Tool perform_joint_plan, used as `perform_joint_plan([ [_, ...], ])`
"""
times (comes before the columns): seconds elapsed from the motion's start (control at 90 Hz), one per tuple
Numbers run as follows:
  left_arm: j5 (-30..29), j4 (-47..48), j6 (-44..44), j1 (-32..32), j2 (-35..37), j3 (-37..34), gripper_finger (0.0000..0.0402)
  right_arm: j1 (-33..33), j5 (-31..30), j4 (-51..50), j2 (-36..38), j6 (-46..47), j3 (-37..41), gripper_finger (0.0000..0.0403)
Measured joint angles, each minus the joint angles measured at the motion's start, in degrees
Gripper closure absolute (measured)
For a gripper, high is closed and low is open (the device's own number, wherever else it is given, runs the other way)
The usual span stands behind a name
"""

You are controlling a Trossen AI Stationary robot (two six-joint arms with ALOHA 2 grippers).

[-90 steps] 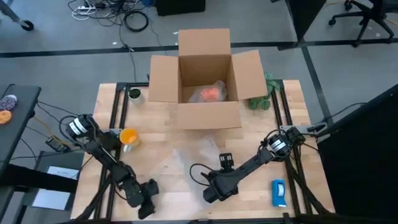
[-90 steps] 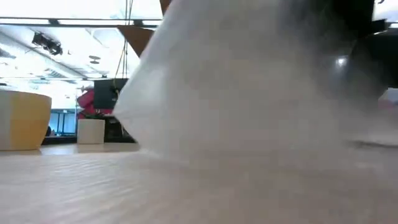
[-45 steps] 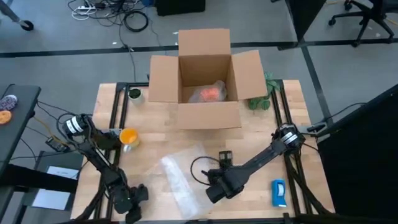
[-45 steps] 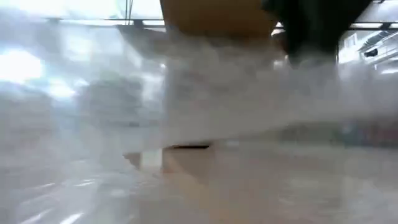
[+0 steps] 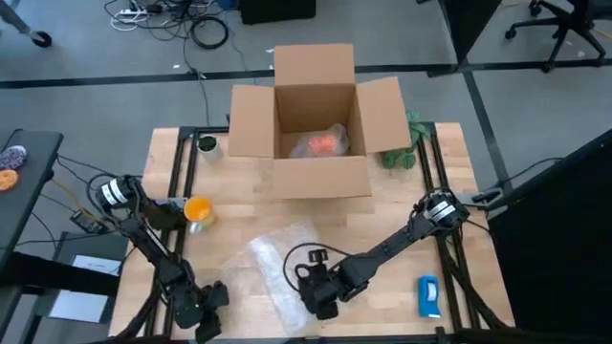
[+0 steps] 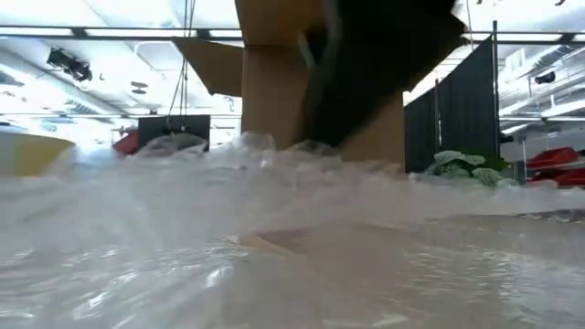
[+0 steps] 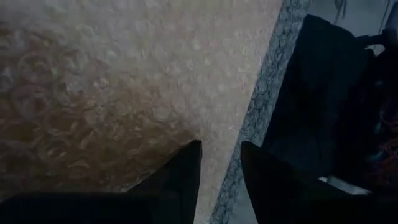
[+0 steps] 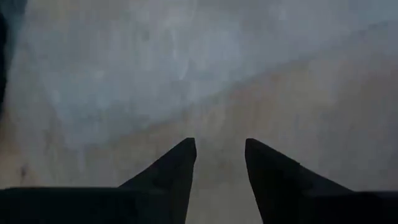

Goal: Wrap mug
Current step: Wrap the yellow mug with the bubble wrap

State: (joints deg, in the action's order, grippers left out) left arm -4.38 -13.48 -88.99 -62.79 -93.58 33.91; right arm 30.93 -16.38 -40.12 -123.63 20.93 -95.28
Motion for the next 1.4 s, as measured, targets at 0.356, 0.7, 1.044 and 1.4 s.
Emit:
perform_joint_plan([
  [0.356,-0.35,0.09,-0.1,-0.32,0.0,0.0,0.0298,4.44,0.82,-24.22,0.34,15.72,5.54,0.0291],
  [0.7,-0.33,0.12,-0.15,-0.67,-0.03,-0.02,0.0298,9.18,3.56,-50.54,-0.04,24.43,5.79,0.0291],
  [1.044,0.39,-0.02,0.06,-0.66,-0.07,-0.04,0.0298,8.66,-8.2,-35.0,4.79,26.01,1.67,0.0291],
  [1.4,0.41,0.12,0.11,-0.72,-0.07,-0.04,0.0298,2.87,-6.71,-16.13,4.63,14.43,7.68,0.0292],
])
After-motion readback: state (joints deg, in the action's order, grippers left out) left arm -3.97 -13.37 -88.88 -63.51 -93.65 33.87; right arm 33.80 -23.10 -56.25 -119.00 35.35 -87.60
